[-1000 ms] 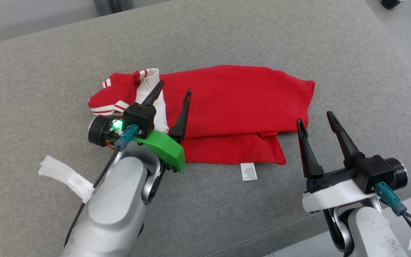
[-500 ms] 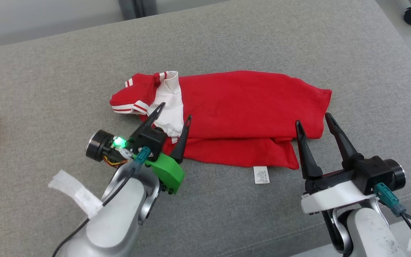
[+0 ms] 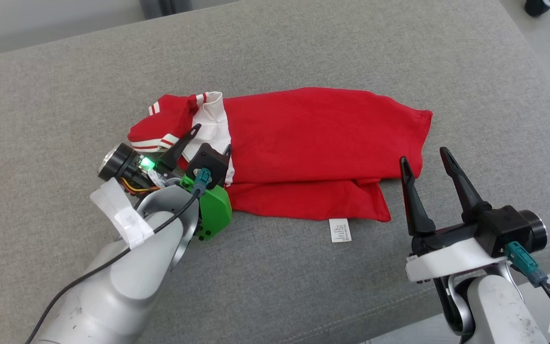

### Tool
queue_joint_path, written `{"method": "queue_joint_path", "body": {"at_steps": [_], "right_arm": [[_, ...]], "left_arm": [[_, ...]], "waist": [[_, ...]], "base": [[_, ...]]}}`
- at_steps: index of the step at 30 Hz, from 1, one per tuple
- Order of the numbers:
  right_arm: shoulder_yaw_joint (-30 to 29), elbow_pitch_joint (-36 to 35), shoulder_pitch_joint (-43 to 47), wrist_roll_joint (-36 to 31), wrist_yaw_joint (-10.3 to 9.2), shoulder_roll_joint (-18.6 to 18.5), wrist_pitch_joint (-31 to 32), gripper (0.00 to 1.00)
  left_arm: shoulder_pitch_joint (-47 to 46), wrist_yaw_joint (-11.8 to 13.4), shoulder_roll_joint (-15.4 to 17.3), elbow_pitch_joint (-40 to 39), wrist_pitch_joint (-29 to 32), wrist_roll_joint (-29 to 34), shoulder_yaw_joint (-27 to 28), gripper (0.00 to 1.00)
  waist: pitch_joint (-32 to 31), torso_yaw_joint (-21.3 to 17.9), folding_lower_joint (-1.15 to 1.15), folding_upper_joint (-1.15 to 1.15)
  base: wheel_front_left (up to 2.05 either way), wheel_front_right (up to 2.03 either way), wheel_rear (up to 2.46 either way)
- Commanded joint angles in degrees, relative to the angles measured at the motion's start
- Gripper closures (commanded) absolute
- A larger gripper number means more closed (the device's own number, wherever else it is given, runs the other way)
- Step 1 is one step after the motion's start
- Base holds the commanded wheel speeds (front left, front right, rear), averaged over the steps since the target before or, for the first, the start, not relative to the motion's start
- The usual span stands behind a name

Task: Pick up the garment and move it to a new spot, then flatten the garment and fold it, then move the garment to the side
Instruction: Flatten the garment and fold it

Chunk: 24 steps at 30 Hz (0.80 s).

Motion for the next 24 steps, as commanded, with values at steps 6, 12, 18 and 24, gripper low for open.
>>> {"method": "queue_joint_path", "body": {"at_steps": [6, 12, 18, 24], "right_arm": [[0.0, -0.2, -0.8, 0.7, -0.10, -0.1, 0.0, 0.00], [0.0, -0.3, -1.1, 0.9, -0.10, -0.1, 0.0, 0.00], [-0.4, 0.1, -0.1, 0.5, -0.10, -0.1, 0.0, 0.00], [-0.7, 0.2, 1.1, -0.7, -0.10, -0.1, 0.0, 0.00]], "left_arm": [[-3.2, 0.5, 0.7, 3.3, 1.4, 0.6, -0.6, 0.00], [-5.4, 0.2, 0.5, 5.6, 0.7, 0.5, -0.9, 1.00], [-3.9, -0.6, 0.2, 4.7, -2.2, -2.0, -0.1, 1.00], [0.5, -2.1, 0.5, -1.7, -6.0, -11.8, 7.1, 1.00]], "waist": [[0.7, -0.2, 0.00, 0.00], [1.4, -0.3, 0.00, 0.00], [0.9, 0.4, 0.00, 0.00], [-0.2, 1.8, 0.00, 0.00]], "base": [[0.00, 0.00, 0.00], [0.00, 0.00, 0.00], [0.00, 0.00, 0.00], [0.00, 0.00, 0.00]]}}
